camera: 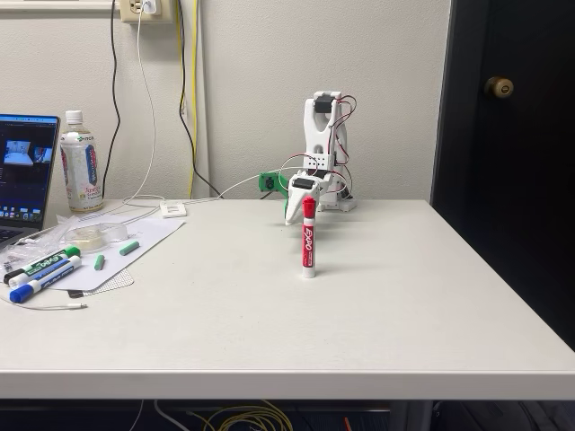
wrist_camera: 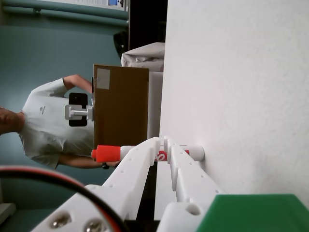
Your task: Pick up the red marker.
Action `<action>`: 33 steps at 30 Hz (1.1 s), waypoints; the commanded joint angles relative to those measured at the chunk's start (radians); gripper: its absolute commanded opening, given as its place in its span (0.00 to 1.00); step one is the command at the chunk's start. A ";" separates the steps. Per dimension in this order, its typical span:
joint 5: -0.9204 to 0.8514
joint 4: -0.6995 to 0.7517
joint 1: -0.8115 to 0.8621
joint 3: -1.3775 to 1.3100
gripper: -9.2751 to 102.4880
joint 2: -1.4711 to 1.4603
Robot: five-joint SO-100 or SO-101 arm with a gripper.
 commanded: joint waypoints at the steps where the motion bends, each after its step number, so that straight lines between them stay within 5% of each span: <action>1: -0.015 0.014 0.000 -0.018 0.08 0.052; 33: -0.043 0.097 -0.002 -0.025 0.08 0.107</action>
